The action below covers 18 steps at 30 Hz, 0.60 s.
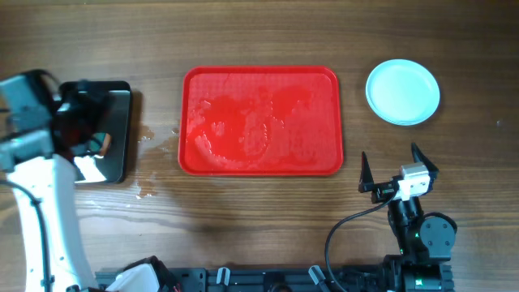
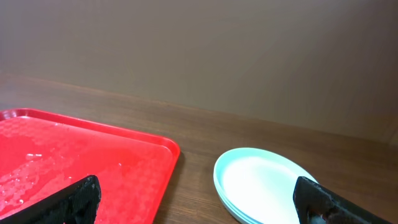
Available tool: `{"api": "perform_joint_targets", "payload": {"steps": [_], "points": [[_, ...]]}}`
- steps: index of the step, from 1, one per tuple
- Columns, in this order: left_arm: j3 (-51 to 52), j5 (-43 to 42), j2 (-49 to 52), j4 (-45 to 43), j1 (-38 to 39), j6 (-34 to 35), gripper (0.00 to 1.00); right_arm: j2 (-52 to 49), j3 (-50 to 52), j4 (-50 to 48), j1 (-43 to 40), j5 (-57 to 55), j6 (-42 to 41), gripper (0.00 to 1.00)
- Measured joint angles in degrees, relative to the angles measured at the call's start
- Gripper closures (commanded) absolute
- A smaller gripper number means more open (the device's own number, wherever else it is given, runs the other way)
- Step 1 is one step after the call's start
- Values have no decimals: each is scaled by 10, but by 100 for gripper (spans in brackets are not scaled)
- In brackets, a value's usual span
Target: Clean dirty plates on tray and stack at the side
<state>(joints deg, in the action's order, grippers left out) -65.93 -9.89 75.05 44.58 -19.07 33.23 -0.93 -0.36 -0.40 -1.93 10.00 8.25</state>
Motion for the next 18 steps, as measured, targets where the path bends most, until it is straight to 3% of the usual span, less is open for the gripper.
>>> {"api": "perform_joint_targets", "payload": {"steps": [9, 18], "points": [[248, -1, -85, -253, 136, -79, 0, 0, 0, 0, 0, 0, 0, 0], [461, 0, -238, -432, 175, -118, 0, 0, 0, 0, 0, 0, 0, 0]]}}
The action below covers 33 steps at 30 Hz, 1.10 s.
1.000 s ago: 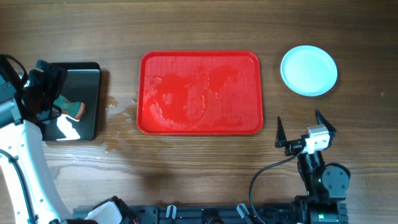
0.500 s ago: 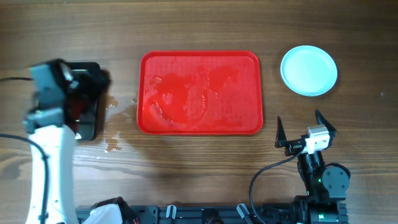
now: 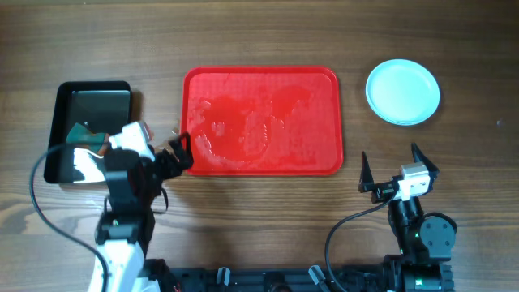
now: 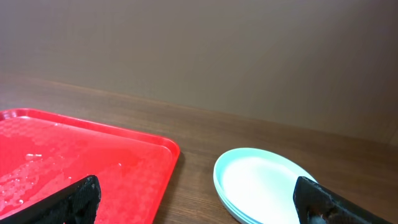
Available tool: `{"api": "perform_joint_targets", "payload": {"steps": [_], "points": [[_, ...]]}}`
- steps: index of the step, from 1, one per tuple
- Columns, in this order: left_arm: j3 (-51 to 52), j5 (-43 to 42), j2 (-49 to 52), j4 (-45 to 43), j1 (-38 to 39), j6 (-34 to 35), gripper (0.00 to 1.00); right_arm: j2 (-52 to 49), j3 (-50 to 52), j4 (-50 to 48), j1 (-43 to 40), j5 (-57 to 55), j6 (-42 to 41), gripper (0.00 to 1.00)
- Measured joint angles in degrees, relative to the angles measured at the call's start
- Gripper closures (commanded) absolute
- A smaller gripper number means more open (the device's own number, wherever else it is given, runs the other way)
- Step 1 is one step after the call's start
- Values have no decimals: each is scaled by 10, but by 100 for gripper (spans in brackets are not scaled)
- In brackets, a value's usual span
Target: Clean dirty plates on tray and stack at the side
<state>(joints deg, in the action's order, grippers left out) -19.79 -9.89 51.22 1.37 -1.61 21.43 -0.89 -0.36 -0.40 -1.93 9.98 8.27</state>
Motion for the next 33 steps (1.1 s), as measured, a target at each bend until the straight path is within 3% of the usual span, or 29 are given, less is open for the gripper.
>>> {"api": "perform_joint_targets", "payload": {"steps": [6, 19, 33], "points": [[94, 9, -115, -14, 0, -4, 0, 0, 0, 0, 0, 0, 0, 0], [171, 24, -313, -16, 26, -7, 0, 0, 0, 0, 0, 0, 0, 0], [191, 71, -475, 28, 47, -28, 0, 0, 0, 0, 0, 0, 0, 0]]}}
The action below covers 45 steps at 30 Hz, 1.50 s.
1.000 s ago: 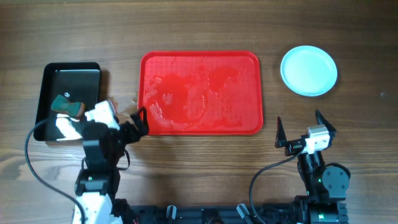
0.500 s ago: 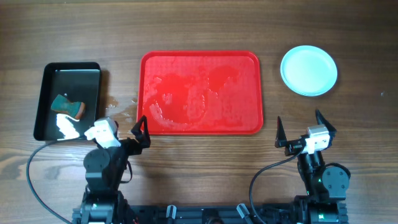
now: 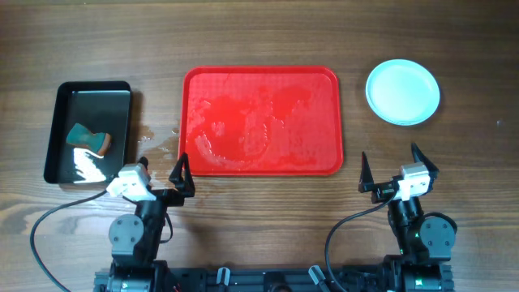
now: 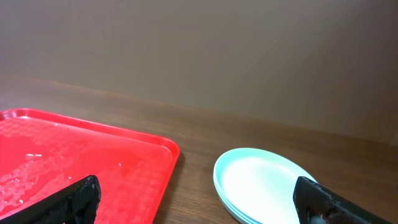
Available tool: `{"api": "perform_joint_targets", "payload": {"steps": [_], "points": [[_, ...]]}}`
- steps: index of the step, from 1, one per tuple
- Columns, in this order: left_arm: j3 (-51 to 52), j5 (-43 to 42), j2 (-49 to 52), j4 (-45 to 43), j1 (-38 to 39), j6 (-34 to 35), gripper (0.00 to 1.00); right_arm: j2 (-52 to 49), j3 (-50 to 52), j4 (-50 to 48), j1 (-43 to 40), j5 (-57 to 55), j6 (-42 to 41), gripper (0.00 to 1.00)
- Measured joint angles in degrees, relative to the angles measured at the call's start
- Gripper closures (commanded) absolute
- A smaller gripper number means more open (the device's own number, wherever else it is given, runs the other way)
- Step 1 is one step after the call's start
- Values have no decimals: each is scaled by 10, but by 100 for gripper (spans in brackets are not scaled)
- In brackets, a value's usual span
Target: Clean dirty plates on tray and stack at the side
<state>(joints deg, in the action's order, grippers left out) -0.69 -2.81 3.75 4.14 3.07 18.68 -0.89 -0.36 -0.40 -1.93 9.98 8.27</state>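
A wet red tray (image 3: 259,122) lies mid-table with no plates on it, its corner showing in the right wrist view as tray (image 4: 81,162). A stack of pale blue plates (image 3: 403,92) rests at the far right, the same plates (image 4: 264,186) seen ahead of the right fingers. My left gripper (image 3: 160,169) stands open near the front edge, below the tray's left corner, holding nothing. My right gripper (image 3: 392,166) is open at the front right, empty, its fingertips (image 4: 74,196) wide apart.
A black basin (image 3: 87,132) of water at the left holds a green-and-orange sponge (image 3: 87,139). Water drops (image 3: 158,142) spot the wood between basin and tray.
My left arm has drawn back from beside the basin and tray corner to the front edge, gripper upright and open. The sponge now shows plainly in the basin. The right arm has not moved.
My left arm was over the black basin at the far left. It then stood between basin and tray, lower on the table, with the sponge left in the basin. Now it rests at the front edge. Tray, plate stack and right arm stayed unchanged.
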Motion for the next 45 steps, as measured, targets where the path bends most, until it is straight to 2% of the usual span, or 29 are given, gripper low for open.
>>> {"api": "perform_joint_targets", "payload": {"steps": [5, 12, 16, 45], "points": [[0, 0, -29, 0, 0, -10, 0, 0, 0, 0, 0, 0, 0, 0], [0, 0, -30, 0, 0, -80, 0, 0, 0, 0, 0, 0, 0, 0], [0, 0, -30, 0, 0, -96, 0, 0, 0, 0, 0, 0, 0, 0], [0, 0, -30, 0, 0, -105, 0, 0, 0, 0, 0, 0, 0, 0]]}}
